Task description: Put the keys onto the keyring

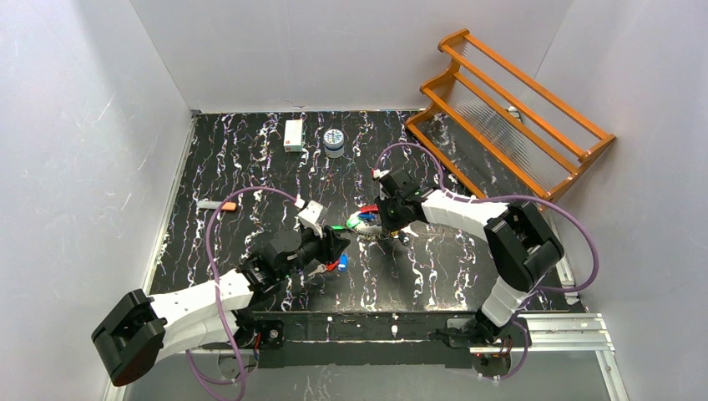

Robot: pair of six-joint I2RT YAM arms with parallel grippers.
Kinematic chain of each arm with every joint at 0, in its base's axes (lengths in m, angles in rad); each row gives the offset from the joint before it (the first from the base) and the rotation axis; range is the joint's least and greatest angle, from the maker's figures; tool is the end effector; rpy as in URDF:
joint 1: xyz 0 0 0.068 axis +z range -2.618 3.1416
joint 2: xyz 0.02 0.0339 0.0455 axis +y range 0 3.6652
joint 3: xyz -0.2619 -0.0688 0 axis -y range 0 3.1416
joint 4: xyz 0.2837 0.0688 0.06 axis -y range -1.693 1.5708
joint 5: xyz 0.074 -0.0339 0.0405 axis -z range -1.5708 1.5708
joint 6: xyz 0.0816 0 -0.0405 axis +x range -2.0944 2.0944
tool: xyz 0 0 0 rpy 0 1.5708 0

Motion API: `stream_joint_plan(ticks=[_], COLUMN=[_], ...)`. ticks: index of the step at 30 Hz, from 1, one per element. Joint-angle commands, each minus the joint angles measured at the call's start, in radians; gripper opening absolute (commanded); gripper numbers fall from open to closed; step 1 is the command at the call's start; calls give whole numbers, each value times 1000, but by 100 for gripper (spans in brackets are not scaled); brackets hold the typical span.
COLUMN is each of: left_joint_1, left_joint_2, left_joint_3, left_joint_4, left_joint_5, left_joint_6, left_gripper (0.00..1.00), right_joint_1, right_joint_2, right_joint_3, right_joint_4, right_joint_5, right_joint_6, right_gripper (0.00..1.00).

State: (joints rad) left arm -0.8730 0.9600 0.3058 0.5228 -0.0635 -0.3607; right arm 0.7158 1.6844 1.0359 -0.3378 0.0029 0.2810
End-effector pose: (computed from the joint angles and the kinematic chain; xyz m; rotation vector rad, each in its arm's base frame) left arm 0.1874 -0.2155 0.1827 0.4026 1.7327 -0.8556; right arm 0.3004 0.2609 0.1204 -0.5602 2.5412 0.3709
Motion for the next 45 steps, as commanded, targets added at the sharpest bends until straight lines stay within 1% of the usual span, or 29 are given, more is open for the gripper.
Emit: stream_joint_plan(ticks=[1,5,9,13,17,20,23,24,28,32,36,40,45], left_joint_1=[-3,-3,-3,-3,-3,-3,-4,-3,-3,-3,-3,-3,-3], left_joint_2=[-17,-18,-20,-21,-30,-38,-45,-48,-60,-81,-110,-134,-155], left_joint_3=[-7,-10,-12,-11,-13,-15,-16,-16,-13,-5,3,24,66], left_joint_4=[9,10,9,8,7,5,0,-2,-12,-33,-47,-76,-117], left_joint_5=[-9,-10,-11,-9,-11,-14,-17,-17,-21,-24,-24,-11,15], left_joint_6=[-1,-1,-1,-1,0,2,5,6,20,51,88,159,287], left_gripper=[36,36,36,36,36,36,36,36,36,36,36,36,36], right_joint_1=[7,7,7,9,11,15,17,17,18,17,18,17,16], right_joint_2=[20,28,44,67,85,79,61,54,16,-55,-126,-161,-223], right_joint_3=[10,4,5,9,12,12,19,23,36,33,12,8,-7], right_joint_4=[17,23,25,27,23,23,11,2,-31,-39,-21,-42,-47], right_joint_5=[-29,-38,-40,-24,-9,-8,28,32,27,4,-106,-184,-233], right_joint_6=[-13,-15,-19,-25,-35,-40,-52,-59,-100,-152,-224,-293,-365], right_gripper=[19,20,26,26,22,13,3,1,1,1,1,1,1])
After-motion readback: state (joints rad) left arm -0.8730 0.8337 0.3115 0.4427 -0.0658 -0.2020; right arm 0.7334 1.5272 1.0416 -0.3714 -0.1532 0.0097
